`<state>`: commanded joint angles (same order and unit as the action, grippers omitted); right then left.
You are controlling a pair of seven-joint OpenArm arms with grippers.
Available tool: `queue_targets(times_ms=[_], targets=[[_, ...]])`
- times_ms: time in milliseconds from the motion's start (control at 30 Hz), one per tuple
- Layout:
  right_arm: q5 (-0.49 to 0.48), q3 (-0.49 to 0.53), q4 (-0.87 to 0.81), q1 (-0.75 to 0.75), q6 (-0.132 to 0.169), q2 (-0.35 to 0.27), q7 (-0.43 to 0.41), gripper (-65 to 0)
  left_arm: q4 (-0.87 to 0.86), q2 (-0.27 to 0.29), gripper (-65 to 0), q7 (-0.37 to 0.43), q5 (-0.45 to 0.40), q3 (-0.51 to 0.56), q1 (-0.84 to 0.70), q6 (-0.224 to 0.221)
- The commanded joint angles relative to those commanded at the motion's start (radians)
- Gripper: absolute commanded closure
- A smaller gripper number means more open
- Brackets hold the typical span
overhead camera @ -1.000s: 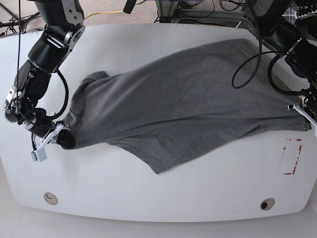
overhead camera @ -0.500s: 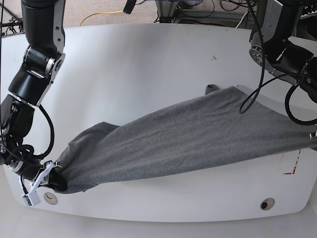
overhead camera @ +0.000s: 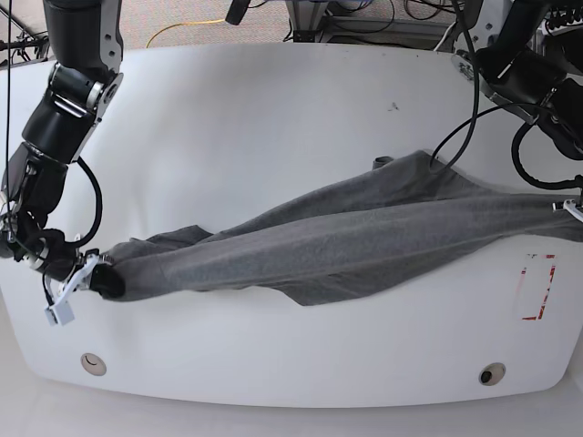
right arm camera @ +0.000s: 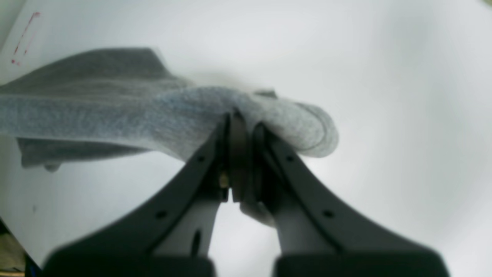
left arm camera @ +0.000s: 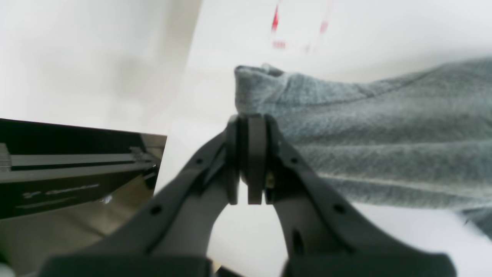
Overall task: Fold the T-shirt properly
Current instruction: 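Lift the shirt with both grippers and pull it taut between them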
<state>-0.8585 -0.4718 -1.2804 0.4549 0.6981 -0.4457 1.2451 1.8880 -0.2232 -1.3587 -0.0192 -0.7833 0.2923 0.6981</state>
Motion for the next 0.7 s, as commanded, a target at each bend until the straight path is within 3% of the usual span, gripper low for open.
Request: queue_targets(times_ms=[267,700], targets=[[-0.066,-0.066,0.000,-0.192,0.000,0.009,-0.002,0.0,-0.002,0.002,0.0,0.002,0.000,-0.044,-0.201,0.000],[-0.103,-0.069,-0.043,-0.417,0.000,0.034,-0.041,0.0,-0.006,0.006,-0.4,0.005,0.000,-0.049,-0.416,0.000]])
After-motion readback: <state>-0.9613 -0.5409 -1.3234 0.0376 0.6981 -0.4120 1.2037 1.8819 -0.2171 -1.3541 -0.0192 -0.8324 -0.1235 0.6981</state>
